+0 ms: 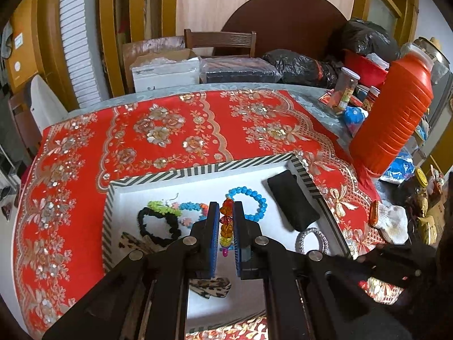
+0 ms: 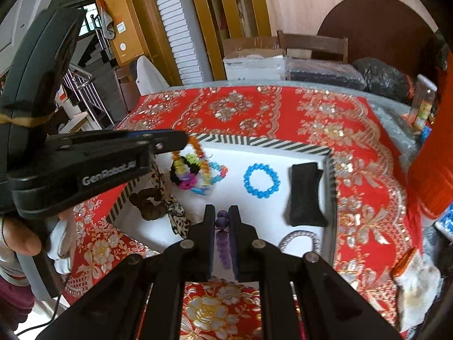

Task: Organize jewelry
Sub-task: 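Carry both bracelets into the tray and open both grippers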

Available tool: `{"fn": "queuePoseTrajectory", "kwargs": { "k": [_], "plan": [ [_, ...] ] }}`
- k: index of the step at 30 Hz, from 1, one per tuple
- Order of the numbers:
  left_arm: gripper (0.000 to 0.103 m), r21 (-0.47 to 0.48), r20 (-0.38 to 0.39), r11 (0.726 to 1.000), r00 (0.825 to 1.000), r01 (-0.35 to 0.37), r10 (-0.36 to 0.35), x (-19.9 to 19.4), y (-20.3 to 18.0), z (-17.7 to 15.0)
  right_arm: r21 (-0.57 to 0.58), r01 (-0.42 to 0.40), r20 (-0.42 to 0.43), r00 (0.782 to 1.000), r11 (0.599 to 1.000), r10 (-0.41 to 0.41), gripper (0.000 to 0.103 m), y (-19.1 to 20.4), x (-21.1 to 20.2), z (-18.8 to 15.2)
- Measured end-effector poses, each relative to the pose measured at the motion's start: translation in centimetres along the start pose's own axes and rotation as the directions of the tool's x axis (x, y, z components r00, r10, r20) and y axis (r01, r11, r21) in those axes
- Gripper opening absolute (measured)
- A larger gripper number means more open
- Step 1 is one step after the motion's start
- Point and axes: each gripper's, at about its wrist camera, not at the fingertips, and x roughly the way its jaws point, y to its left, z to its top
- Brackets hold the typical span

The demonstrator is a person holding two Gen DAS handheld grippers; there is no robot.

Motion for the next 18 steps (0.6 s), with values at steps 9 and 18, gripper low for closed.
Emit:
{"fn": "queuePoseTrajectory", "kwargs": {
  "k": [9,18],
  "plan": [
    [0.02,-0.074,-0.047,0.997,0.999,-0.005,0.001,5.1,1.7,-0.3,0.067,0.06,-0.099,0.994,0.996,-0.053,0.009,-3.8,4.8,0.2],
    [0.02,-0.143,-0.145,0.987,0.988,-0.072,0.051,7.8,5.5,-3.3,0.048,0.142,-0.171,0.976,0.989,-0.132,0.009,-6.2,9.0,0.2]
  ]
}}
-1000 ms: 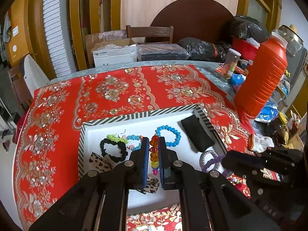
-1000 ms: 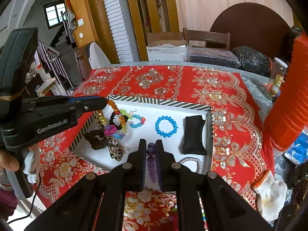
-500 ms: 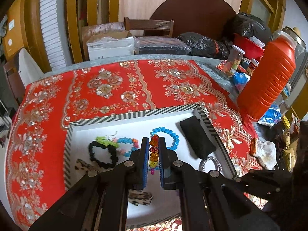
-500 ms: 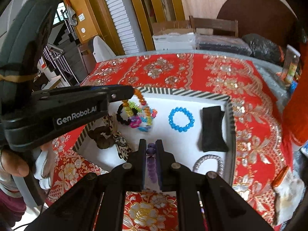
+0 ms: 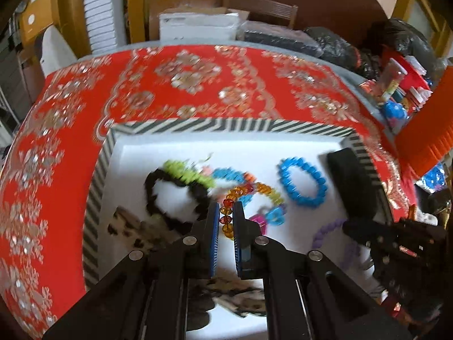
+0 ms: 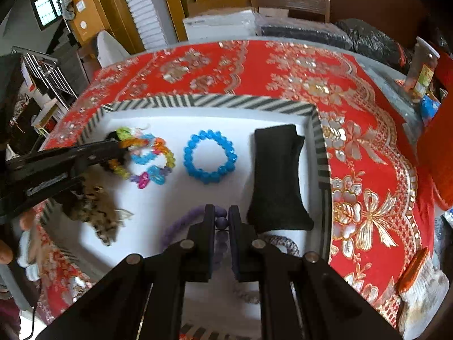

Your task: Organize jewelry

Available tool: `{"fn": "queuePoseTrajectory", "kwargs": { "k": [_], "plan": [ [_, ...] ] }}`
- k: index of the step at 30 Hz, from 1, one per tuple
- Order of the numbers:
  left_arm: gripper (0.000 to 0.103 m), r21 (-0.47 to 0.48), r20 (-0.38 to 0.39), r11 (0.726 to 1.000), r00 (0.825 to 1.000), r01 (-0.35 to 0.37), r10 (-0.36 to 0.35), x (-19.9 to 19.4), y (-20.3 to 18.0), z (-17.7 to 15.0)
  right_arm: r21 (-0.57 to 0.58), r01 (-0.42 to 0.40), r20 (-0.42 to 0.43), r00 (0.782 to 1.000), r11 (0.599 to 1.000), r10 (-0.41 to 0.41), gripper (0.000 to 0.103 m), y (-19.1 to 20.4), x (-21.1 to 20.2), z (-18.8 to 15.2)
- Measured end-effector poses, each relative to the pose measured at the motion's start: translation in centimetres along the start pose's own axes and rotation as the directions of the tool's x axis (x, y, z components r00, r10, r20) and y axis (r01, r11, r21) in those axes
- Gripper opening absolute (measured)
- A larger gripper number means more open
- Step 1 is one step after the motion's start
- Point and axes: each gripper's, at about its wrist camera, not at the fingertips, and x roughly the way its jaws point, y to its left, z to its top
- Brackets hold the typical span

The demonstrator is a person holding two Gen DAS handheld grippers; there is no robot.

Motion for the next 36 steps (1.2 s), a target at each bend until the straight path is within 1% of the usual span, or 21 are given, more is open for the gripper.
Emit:
{"fn": "queuePoseTrajectory", "kwargs": {
  "k": [4,8,9,10,12,14,16,22,29,34,36],
  "plan": [
    [0.02,-0.004,-0.02,1.0,1.0,-0.015,0.014,0.5,0.4,-0.8,-0.035,0.031,-0.011,0.999,0.999,-0.031,0.009,0.6,1.2,0.3],
    [0.02,-0.005,-0.004,1.0,1.0,-0.022,0.022,0.3,0.4,-1.0,-0.035,0.042,-0.019,0.999,0.999,-0.043,0.009,0.7,1.6,0.3],
    [0.02,-0.008,0.003,1.0,1.0,-0.023,0.023,0.2,0.4,-1.1,-0.038,0.047,-0.021,0.999,0.998,-0.047,0.01,0.7,1.6,0.3],
    [0.02,-0.011,0.006,1.0,1.0,-0.02,0.02,0.1,0.4,-1.1,-0.038,0.047,-0.022,0.999,0.998,-0.048,0.014,0.7,1.6,0.2],
    [0.024,-0.014,0.003,1.0,1.0,-0.002,0.002,0.1,0.3,-1.2,-0.028,0.035,-0.028,0.999,0.999,-0.036,0.021,0.6,1.3,0.1],
    [0.034,-0.013,0.006,1.0,1.0,0.001,-0.001,0.0,0.0,-1.2,-0.02,0.024,-0.024,0.999,1.0,-0.024,0.023,0.7,0.8,-0.1],
    [0.036,-0.006,0.019,1.0,1.0,-0.006,0.006,-0.3,-0.2,-1.3,-0.02,0.017,-0.014,1.0,1.0,-0.017,0.026,0.9,0.2,-0.3],
    [0.036,0.006,0.044,1.0,0.999,-0.014,0.013,-1.4,-0.9,-1.5,0.009,-0.001,0.01,1.0,1.0,0.001,0.037,1.0,-1.6,-0.9],
    [0.036,0.041,0.096,0.998,0.994,-0.049,0.045,-3.4,-2.1,-2.0,0.02,-0.007,0.046,0.999,1.0,0.006,0.037,1.4,-3.8,-1.6],
    [0.036,0.046,0.127,0.997,0.99,-0.061,0.054,-4.6,-2.5,-2.4,0.014,0.001,0.072,0.997,1.0,-0.002,0.044,1.7,-5.5,-2.0],
    [0.036,0.046,0.132,0.997,0.99,-0.063,0.056,-4.9,-2.6,-2.7,0.006,0.013,0.081,0.997,1.0,-0.013,0.044,1.9,-6.0,-2.3]
  ]
}}
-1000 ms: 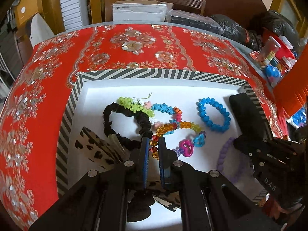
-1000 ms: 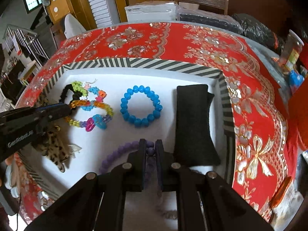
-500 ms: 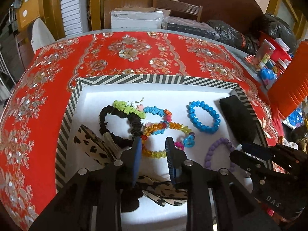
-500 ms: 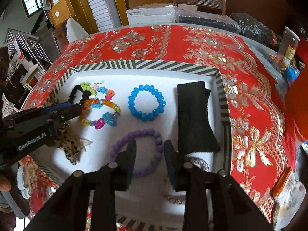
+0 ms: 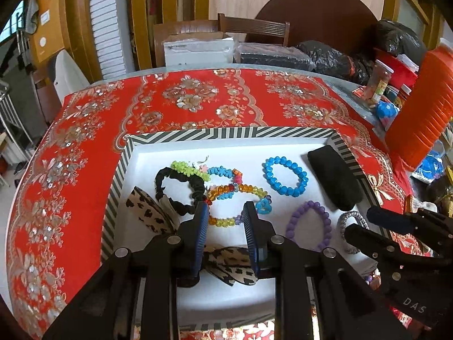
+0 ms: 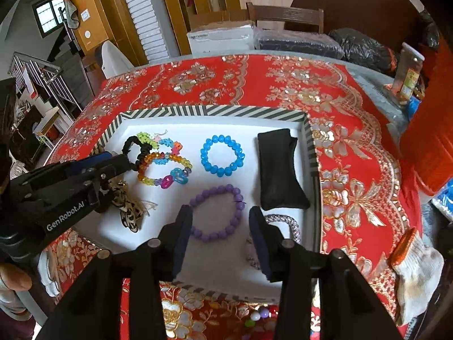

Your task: Organize jewelry

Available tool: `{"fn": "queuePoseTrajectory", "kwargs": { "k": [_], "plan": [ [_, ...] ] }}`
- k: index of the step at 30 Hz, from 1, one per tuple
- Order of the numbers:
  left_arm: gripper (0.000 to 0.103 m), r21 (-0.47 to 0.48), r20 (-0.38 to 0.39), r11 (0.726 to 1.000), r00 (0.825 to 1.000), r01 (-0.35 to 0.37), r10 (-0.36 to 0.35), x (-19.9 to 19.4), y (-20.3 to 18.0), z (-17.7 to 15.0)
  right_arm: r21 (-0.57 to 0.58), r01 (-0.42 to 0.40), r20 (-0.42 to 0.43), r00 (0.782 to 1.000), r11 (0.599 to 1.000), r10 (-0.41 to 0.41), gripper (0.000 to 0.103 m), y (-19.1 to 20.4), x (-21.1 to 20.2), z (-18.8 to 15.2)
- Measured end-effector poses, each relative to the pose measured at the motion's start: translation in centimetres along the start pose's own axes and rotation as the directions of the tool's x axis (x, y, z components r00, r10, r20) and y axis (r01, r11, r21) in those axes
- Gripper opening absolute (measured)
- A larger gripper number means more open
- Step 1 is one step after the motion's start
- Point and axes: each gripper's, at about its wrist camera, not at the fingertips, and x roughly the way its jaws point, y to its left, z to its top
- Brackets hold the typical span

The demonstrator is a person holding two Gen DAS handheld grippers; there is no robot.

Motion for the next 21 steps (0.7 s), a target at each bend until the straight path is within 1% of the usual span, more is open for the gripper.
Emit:
{"fn": "queuePoseTrajectory", "kwargs": {
  "k": [2,5,12,17,21],
  "plan": [
    [0.036,0.003,0.005,1.0,1.0,-0.009,0.009,-0.4,-0.1,-0.3,-0.005,0.008,0.011,1.0,1.0,-0.008,0.044,0.2,-0.5,-0.2],
    [0.036,0.01,0.014,1.0,1.0,-0.017,0.017,-0.9,-0.4,-0.7,0.007,0.0,0.021,1.0,1.0,0.0,0.045,0.0,-1.3,-0.6],
    [0.036,0.034,0.042,0.999,0.999,-0.022,0.02,-2.5,-1.3,-1.7,0.021,0.013,0.039,0.999,1.0,-0.013,0.046,-0.5,-3.2,-1.7],
    [0.036,0.048,0.052,0.999,0.999,-0.013,0.01,-3.5,-1.9,-2.5,0.029,0.022,0.055,0.998,0.999,-0.023,0.046,-1.0,-4.8,-2.5],
    [0.036,0.044,0.042,0.999,0.999,0.008,-0.009,-4.1,-1.9,-3.0,0.037,0.024,0.061,0.998,0.999,-0.027,0.047,-1.7,-6.0,-3.4]
  ]
}}
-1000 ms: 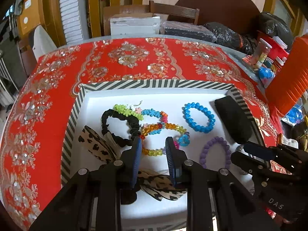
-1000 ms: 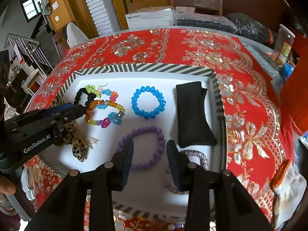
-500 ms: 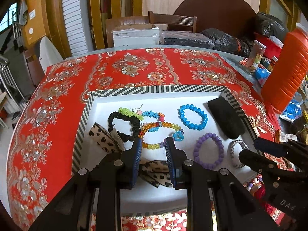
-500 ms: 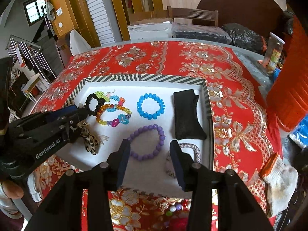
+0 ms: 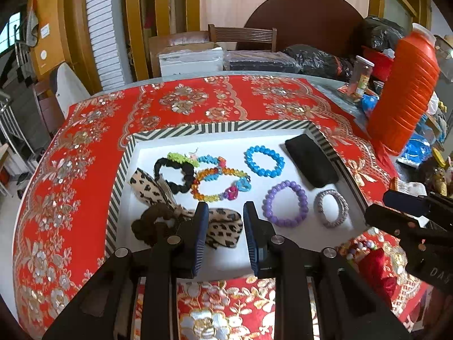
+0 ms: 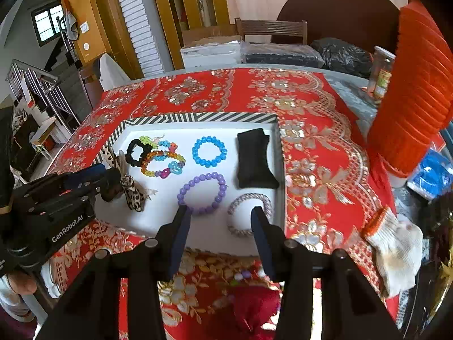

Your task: Organize jewelry

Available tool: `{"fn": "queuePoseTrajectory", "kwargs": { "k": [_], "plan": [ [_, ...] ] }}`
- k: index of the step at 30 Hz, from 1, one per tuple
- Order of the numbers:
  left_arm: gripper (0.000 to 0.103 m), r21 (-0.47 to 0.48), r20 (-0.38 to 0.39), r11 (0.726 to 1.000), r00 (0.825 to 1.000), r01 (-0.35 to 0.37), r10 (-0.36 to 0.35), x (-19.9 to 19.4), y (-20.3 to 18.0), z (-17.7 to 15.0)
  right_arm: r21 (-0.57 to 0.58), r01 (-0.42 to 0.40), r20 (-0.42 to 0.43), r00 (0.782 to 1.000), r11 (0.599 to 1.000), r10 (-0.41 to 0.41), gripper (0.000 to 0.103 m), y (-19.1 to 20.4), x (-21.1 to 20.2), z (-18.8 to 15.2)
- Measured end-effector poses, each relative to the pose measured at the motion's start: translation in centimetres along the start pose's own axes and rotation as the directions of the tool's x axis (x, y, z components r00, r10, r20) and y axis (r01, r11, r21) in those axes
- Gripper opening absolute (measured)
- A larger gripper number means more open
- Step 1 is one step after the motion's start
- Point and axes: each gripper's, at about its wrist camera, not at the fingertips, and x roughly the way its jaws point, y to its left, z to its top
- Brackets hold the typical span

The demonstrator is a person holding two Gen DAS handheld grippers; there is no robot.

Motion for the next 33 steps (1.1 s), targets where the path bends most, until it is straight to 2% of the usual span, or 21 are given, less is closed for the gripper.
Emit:
{"fn": "queuePoseTrajectory", "kwargs": {
  "k": [14,17,19,27,29,30,31,33],
  "plan": [
    [0.039,-0.055,-0.076,0.99,0.988,0.128,-0.132,-2.3,2.2,-2.0,0.046,0.051,-0.041,0.998,0.998,-0.049,0.048,-5.2,-3.4,-5.1],
    [0.04,-0.06,-0.091,0.989,0.986,0.136,-0.141,-2.6,2.6,-2.5,0.057,0.01,-0.055,0.998,0.998,-0.007,0.05,-5.4,-3.2,-6.6],
    [0.041,-0.064,-0.104,0.987,0.983,0.145,-0.151,-2.5,2.6,-2.7,0.05,-0.027,-0.077,0.997,0.998,0.03,0.057,-5.1,-2.7,-7.7],
    [0.041,-0.028,-0.153,0.979,0.967,0.2,-0.202,-1.9,-0.2,-3.4,-0.047,-0.065,-0.167,0.984,0.997,0.056,0.057,-2.9,0.4,-10.9],
    [0.041,-0.004,-0.165,0.975,0.962,0.22,-0.218,-1.8,-1.6,-3.5,-0.096,-0.035,-0.179,0.984,0.995,0.017,0.04,-2.6,0.5,-11.8],
    [0.041,0.008,-0.172,0.973,0.959,0.231,-0.226,-1.7,-2.3,-3.6,-0.117,-0.01,-0.16,0.987,0.993,-0.009,0.018,-2.7,0.2,-12.1],
    [0.041,0.018,-0.18,0.971,0.956,0.24,-0.233,-1.5,-3.0,-3.8,-0.107,-0.013,-0.148,0.989,0.994,-0.003,0.015,-3.1,-0.3,-12.3],
    [0.041,0.04,-0.202,0.965,0.948,0.26,-0.247,-1.0,-4.6,-4.1,-0.051,-0.034,-0.129,0.991,0.998,0.027,0.015,-4.5,-1.3,-12.5]
  ]
}}
